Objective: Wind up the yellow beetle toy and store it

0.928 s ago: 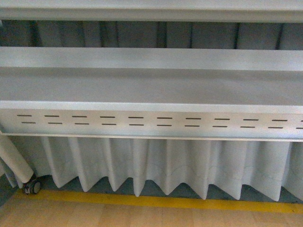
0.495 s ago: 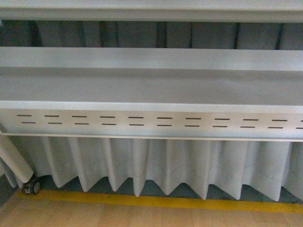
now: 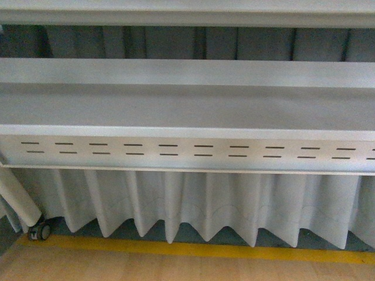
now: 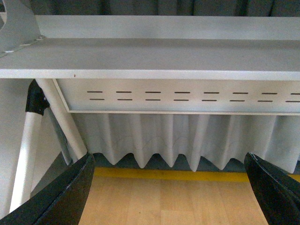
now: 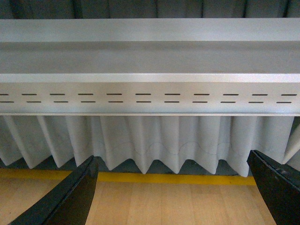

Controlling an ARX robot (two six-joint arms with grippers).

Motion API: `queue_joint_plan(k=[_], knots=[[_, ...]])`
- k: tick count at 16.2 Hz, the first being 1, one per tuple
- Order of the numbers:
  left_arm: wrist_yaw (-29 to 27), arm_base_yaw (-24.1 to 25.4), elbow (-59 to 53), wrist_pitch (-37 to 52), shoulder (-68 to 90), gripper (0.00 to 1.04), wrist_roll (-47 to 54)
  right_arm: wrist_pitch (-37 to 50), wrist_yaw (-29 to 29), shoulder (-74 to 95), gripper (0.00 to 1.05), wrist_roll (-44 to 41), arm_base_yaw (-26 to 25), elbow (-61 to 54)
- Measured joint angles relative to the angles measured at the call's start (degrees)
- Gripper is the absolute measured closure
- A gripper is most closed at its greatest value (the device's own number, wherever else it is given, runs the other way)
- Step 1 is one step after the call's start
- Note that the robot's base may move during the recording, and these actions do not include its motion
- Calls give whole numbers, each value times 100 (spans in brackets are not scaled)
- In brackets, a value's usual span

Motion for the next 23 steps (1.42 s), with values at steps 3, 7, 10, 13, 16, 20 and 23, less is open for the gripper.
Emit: queue_joint_plan(k=[3, 7, 10, 13, 16, 20, 23], knots=[[0, 0, 0, 0, 0, 7, 0, 0, 2, 0, 7, 0, 0, 0], [0, 0, 0, 0, 0, 7, 0, 0, 2, 0, 7, 0, 0, 0], [0, 0, 0, 0, 0, 7, 0, 0, 2, 0, 7, 0, 0, 0], [0, 0, 0, 0, 0, 7, 0, 0, 0, 0, 7, 0, 0, 0], [0, 0, 0, 0, 0, 7, 0, 0, 2, 0, 7, 0, 0, 0], [0, 0, 0, 0, 0, 7, 0, 0, 2, 0, 7, 0, 0, 0], [0, 0, 0, 0, 0, 7, 0, 0, 0, 0, 7, 0, 0, 0]])
